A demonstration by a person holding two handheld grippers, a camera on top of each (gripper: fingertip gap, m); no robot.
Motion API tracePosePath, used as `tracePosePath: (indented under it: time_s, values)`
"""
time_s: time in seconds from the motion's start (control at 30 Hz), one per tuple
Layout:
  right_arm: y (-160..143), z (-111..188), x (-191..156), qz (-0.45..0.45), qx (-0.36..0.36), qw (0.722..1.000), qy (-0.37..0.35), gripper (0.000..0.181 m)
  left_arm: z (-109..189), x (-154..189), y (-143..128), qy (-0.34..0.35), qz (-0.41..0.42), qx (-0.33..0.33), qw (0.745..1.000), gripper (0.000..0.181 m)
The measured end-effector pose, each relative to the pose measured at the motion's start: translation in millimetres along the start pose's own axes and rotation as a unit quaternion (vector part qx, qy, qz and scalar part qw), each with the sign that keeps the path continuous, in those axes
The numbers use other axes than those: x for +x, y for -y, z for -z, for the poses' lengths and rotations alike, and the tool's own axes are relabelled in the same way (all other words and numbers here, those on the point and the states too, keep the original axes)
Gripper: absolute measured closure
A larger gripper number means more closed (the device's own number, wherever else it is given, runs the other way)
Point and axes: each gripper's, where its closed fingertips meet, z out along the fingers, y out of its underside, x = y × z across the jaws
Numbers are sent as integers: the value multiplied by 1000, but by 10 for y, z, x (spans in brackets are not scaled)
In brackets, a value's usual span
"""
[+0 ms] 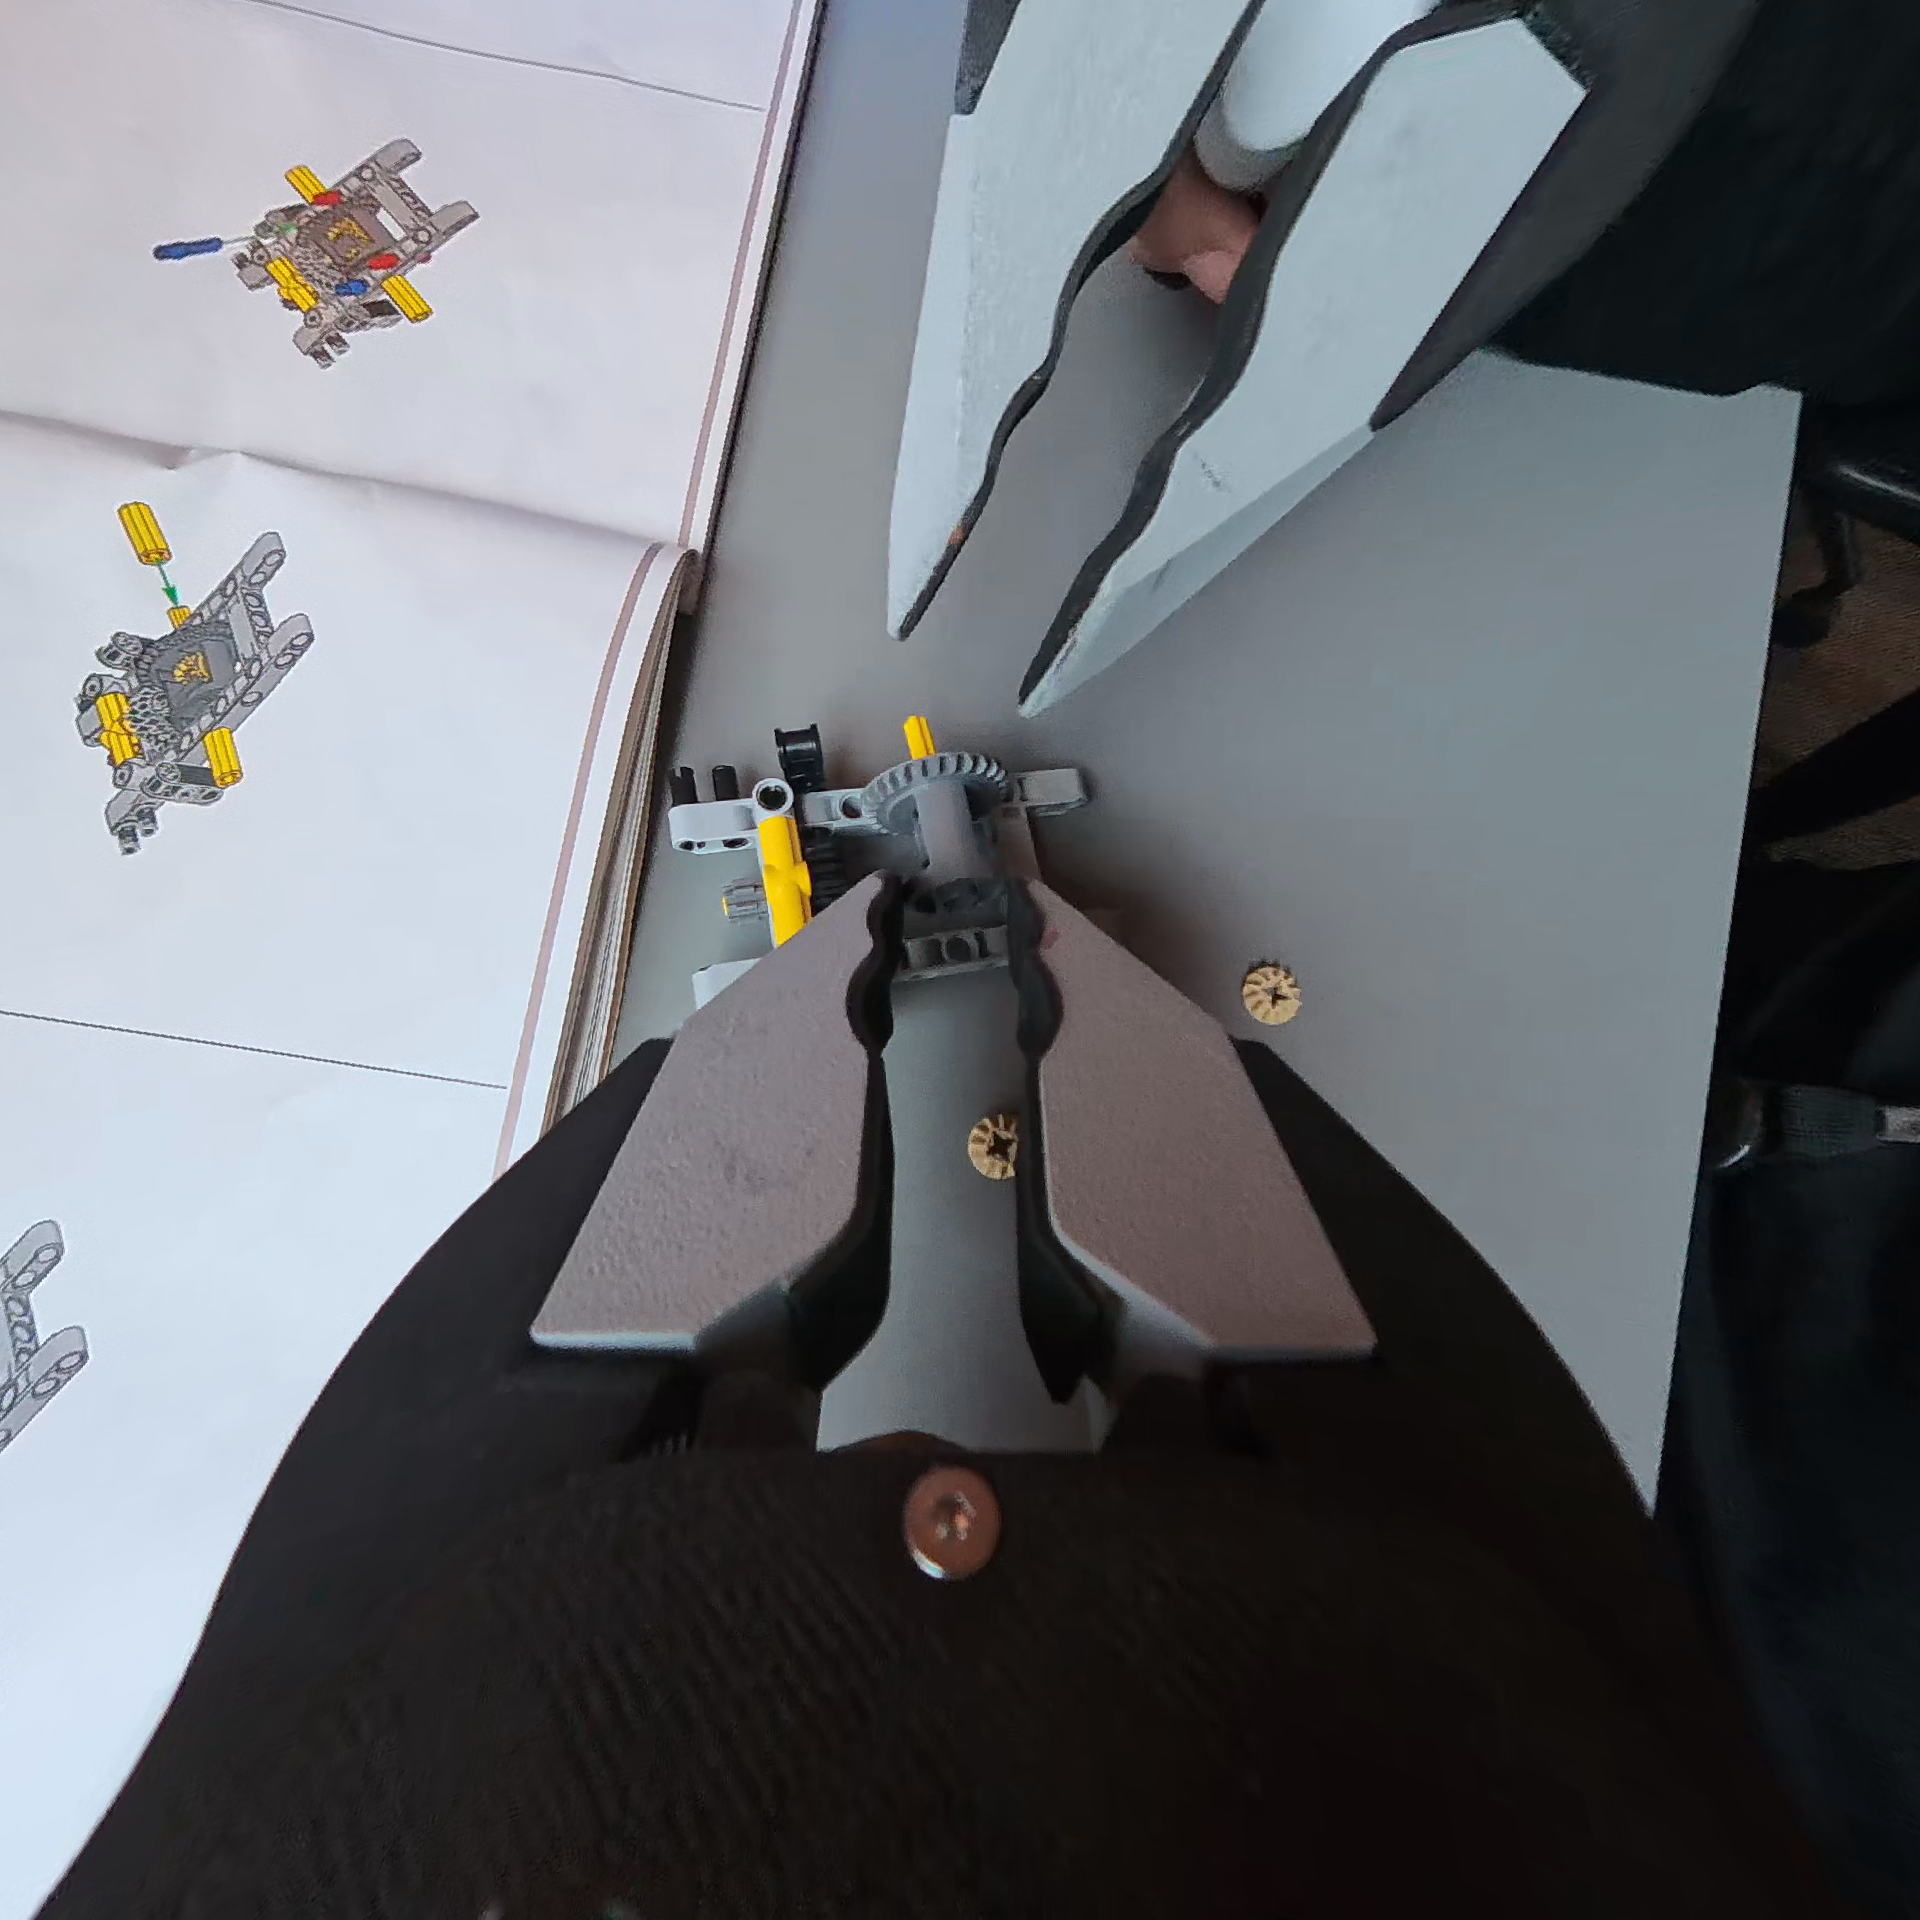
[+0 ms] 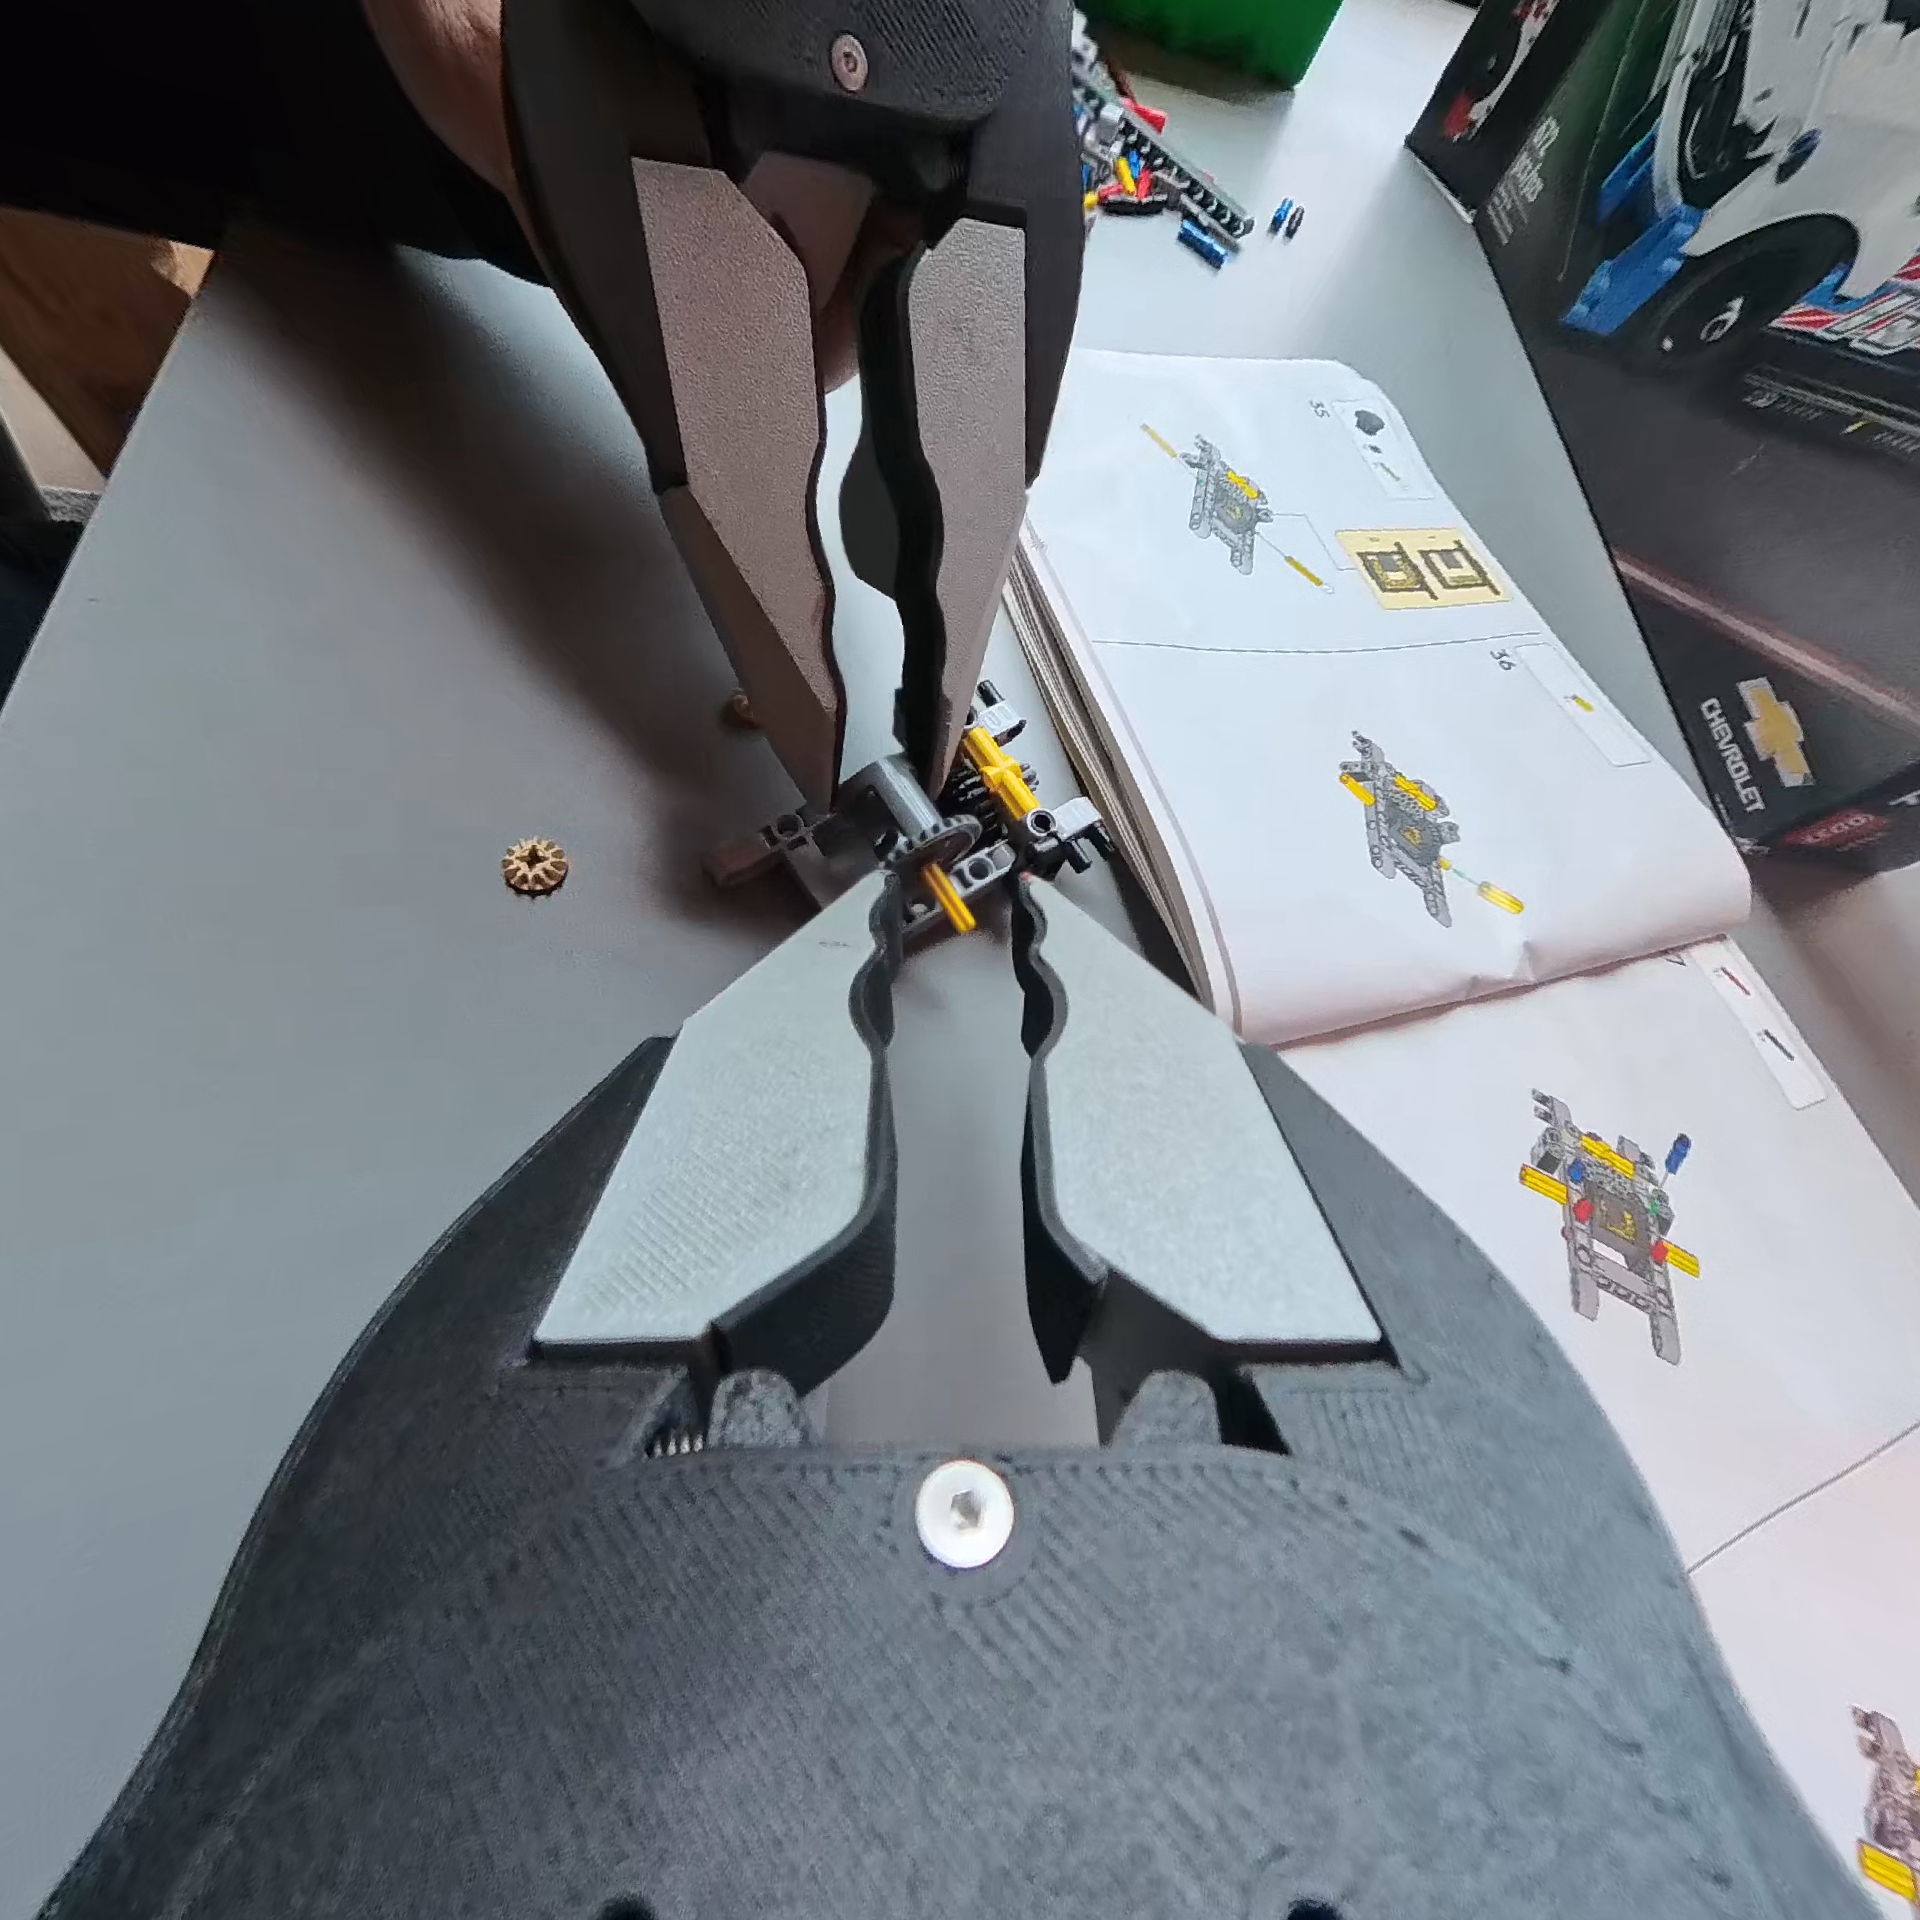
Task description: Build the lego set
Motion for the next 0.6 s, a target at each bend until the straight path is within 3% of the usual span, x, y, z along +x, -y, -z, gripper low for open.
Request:
tracePosePath:
  time_s: [0.6]
  values:
    - [-64, -107, -73, 13, -25, 1000, 7, 163, 4, 16, -62, -24, 14, 3, 1000, 157]
